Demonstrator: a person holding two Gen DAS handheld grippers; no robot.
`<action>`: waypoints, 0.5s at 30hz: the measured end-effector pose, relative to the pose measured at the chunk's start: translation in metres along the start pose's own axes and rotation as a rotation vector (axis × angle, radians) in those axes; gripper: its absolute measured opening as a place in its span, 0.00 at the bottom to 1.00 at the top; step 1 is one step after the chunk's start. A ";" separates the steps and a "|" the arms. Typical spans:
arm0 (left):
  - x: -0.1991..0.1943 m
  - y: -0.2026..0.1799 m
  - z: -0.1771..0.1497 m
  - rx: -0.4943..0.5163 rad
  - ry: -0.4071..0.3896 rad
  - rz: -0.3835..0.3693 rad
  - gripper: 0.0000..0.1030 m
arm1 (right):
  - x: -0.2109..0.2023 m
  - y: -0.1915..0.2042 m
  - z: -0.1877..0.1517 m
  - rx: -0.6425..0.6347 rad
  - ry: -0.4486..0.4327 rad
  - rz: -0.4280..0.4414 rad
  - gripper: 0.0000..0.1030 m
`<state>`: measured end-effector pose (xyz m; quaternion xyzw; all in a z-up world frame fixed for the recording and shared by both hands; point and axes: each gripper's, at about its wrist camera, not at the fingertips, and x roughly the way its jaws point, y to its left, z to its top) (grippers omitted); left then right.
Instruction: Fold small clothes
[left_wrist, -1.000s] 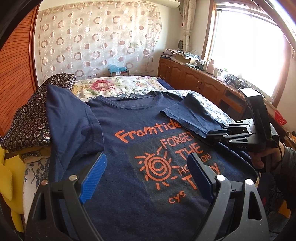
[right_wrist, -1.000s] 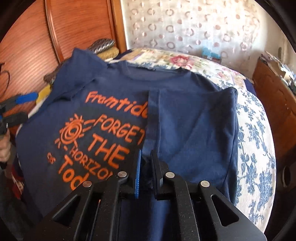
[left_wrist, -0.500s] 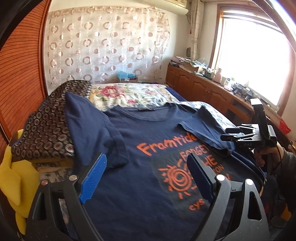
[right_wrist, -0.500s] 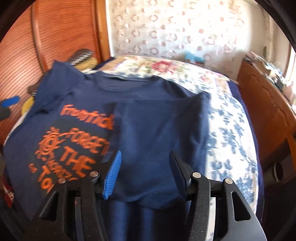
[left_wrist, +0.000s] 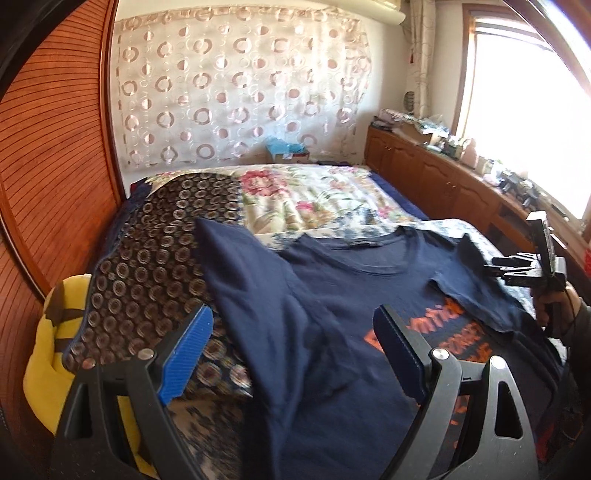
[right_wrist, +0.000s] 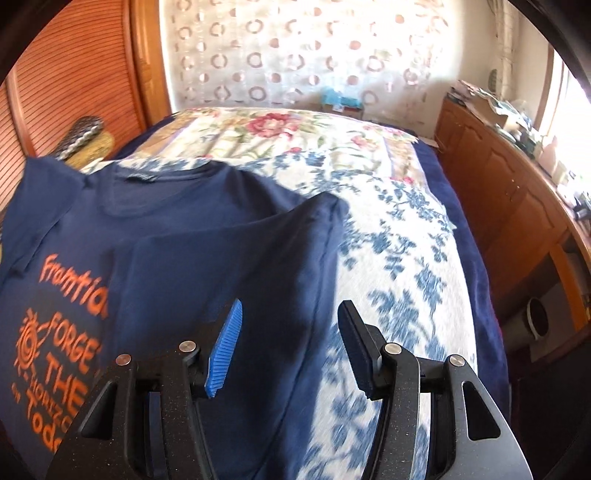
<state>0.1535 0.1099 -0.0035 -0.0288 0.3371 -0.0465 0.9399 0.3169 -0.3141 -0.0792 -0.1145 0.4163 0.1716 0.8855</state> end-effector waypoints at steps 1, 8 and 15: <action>0.006 0.005 0.003 -0.002 0.009 0.012 0.87 | 0.005 -0.003 0.003 0.005 0.006 -0.005 0.53; 0.042 0.027 0.016 -0.019 0.055 0.044 0.87 | 0.033 -0.015 0.022 0.018 0.027 -0.018 0.53; 0.070 0.043 0.031 -0.023 0.099 0.063 0.87 | 0.046 -0.016 0.036 -0.007 0.010 0.000 0.53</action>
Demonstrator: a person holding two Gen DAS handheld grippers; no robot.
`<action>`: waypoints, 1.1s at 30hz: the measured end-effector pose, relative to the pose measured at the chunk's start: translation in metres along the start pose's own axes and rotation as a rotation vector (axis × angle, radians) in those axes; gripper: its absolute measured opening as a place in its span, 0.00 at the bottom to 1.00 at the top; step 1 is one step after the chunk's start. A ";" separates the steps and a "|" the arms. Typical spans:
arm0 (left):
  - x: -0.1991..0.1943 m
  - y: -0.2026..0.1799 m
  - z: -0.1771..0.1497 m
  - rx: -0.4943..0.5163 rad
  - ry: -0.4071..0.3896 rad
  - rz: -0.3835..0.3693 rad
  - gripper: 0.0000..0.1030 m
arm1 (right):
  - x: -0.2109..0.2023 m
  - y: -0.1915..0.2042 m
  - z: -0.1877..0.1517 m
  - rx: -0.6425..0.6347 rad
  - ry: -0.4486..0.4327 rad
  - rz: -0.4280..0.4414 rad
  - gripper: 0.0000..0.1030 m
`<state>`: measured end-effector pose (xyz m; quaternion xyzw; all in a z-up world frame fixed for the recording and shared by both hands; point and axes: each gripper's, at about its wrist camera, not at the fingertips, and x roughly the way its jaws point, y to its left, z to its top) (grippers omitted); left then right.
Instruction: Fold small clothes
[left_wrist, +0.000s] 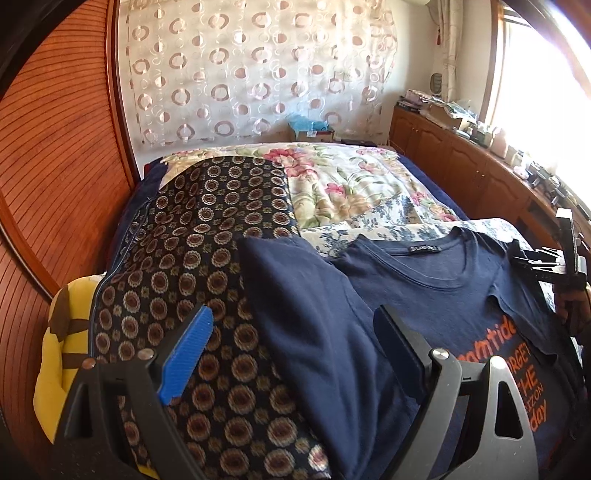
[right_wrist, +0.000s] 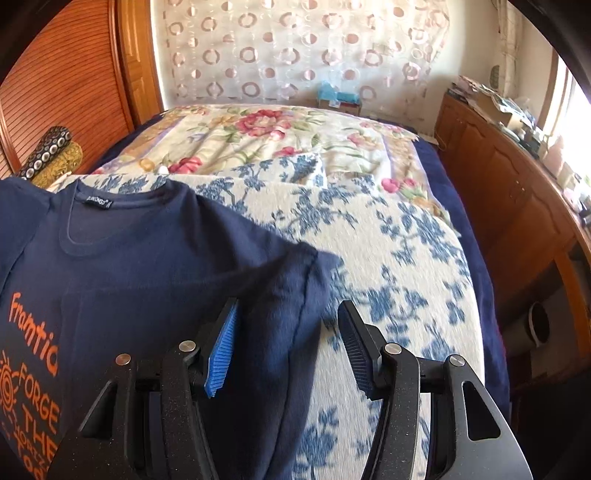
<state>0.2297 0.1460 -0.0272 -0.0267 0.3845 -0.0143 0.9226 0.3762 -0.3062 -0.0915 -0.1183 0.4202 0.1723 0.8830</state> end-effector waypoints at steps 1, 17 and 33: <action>0.003 0.002 0.002 0.001 0.005 -0.001 0.87 | 0.001 0.001 0.001 -0.003 -0.002 0.003 0.53; 0.028 0.010 0.027 -0.016 0.053 -0.099 0.06 | 0.010 -0.003 0.008 0.002 -0.009 0.033 0.54; -0.101 -0.003 0.022 0.018 -0.214 -0.050 0.01 | -0.076 -0.005 0.032 -0.001 -0.231 -0.018 0.01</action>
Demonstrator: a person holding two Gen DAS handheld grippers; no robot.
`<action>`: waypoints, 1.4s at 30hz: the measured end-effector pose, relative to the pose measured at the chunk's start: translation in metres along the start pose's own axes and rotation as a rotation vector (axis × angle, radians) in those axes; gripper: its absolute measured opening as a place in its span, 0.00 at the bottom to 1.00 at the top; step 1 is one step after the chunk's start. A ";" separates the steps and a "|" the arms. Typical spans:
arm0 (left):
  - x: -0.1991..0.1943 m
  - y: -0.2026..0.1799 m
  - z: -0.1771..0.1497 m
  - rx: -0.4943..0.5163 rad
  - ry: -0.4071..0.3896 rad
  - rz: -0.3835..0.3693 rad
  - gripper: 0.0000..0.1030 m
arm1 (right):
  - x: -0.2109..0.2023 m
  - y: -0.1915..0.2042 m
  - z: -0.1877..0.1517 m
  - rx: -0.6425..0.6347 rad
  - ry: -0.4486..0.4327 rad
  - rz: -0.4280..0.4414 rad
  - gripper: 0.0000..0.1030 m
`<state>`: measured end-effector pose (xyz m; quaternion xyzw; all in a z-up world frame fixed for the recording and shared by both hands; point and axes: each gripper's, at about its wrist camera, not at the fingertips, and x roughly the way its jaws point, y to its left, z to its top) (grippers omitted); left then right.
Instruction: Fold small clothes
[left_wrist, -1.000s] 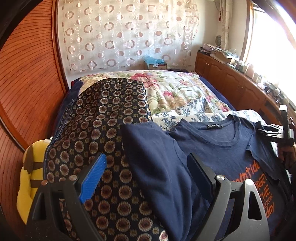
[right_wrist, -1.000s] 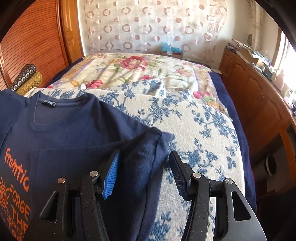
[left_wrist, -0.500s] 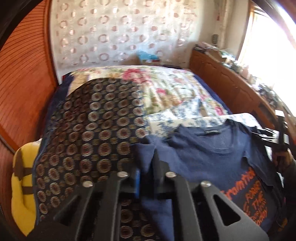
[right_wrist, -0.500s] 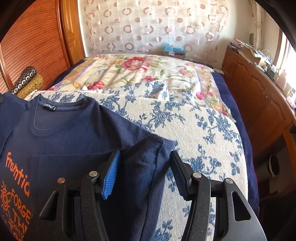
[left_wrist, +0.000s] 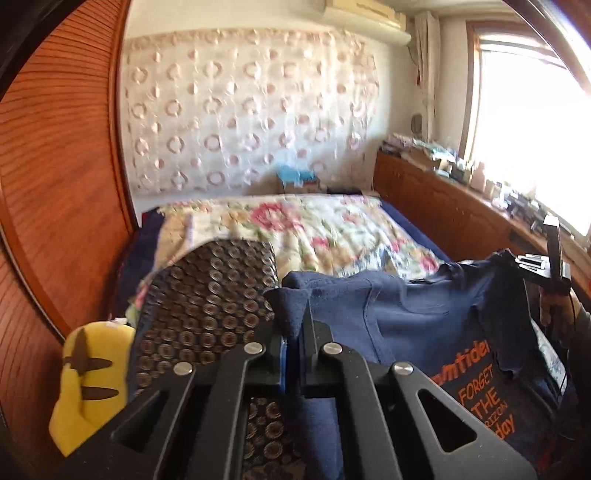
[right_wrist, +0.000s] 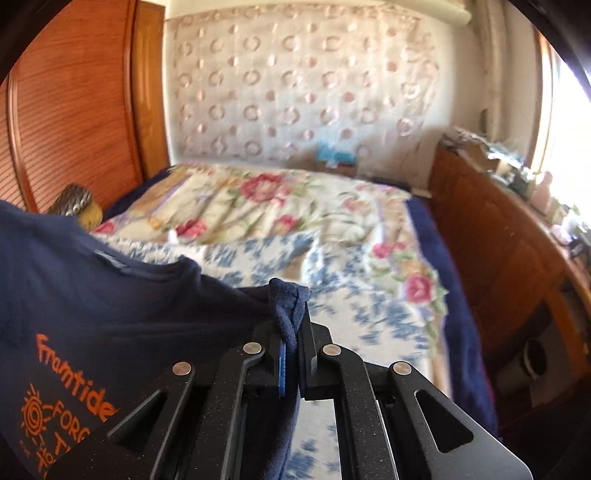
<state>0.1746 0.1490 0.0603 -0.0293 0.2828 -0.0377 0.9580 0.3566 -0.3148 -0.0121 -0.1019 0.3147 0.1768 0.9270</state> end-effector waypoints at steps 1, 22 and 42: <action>-0.008 0.001 0.000 0.000 -0.011 -0.001 0.01 | -0.006 -0.003 0.002 0.005 0.000 -0.007 0.01; -0.160 -0.020 -0.179 -0.064 0.034 -0.037 0.01 | -0.208 0.020 -0.157 0.115 -0.003 0.173 0.01; -0.159 -0.023 -0.224 -0.114 0.111 -0.008 0.02 | -0.212 0.044 -0.226 0.102 0.151 0.145 0.02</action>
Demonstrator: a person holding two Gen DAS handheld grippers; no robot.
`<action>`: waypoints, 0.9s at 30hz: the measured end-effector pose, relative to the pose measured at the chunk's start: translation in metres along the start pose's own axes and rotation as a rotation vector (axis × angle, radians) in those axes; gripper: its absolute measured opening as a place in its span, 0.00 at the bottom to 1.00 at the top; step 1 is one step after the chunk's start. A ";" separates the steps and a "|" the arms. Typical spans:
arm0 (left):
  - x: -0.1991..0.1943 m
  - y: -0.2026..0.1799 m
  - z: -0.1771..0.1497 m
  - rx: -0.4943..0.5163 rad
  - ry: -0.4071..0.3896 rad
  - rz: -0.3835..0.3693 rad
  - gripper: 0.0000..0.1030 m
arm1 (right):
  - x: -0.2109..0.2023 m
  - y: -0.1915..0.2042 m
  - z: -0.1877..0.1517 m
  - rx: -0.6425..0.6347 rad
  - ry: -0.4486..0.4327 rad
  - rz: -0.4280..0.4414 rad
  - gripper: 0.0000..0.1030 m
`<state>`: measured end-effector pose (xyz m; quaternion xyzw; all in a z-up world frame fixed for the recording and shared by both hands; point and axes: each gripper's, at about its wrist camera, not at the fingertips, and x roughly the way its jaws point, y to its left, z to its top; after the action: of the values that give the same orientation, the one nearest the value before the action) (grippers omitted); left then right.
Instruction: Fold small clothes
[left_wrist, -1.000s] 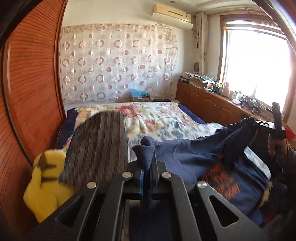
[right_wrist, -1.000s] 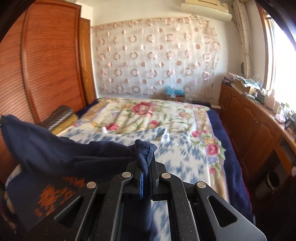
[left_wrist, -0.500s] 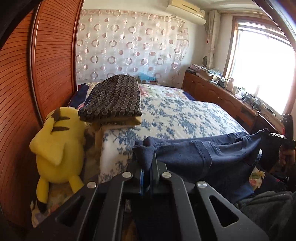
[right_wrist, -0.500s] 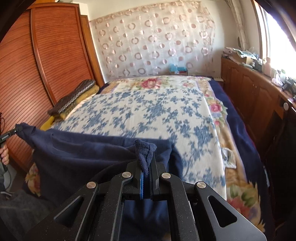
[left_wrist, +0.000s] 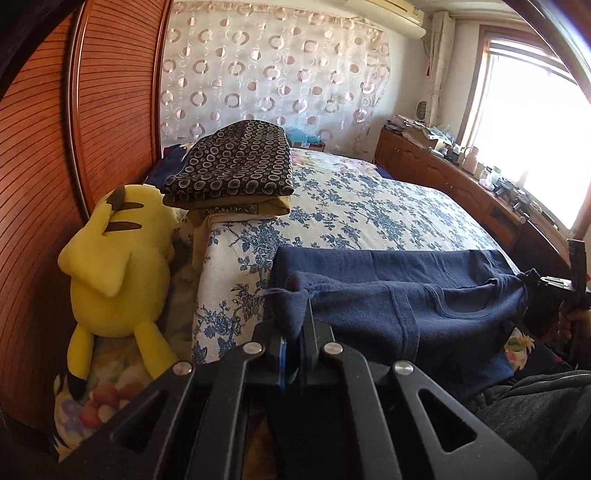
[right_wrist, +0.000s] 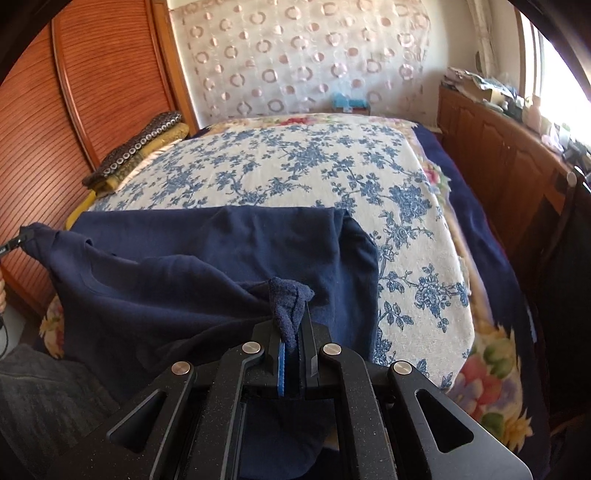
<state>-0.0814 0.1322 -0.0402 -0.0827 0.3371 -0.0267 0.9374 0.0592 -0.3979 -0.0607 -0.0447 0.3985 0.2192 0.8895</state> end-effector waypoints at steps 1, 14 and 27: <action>-0.001 0.000 0.000 0.002 0.000 -0.002 0.02 | -0.001 0.001 0.001 -0.006 -0.001 -0.001 0.03; -0.019 -0.010 0.031 0.059 -0.072 0.040 0.45 | -0.025 -0.006 0.028 -0.056 -0.104 -0.127 0.43; 0.077 -0.004 0.066 0.108 0.070 0.056 0.57 | 0.059 -0.009 0.064 -0.114 -0.030 -0.071 0.56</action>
<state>0.0202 0.1291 -0.0373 -0.0215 0.3701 -0.0217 0.9285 0.1415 -0.3684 -0.0617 -0.1061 0.3702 0.2105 0.8986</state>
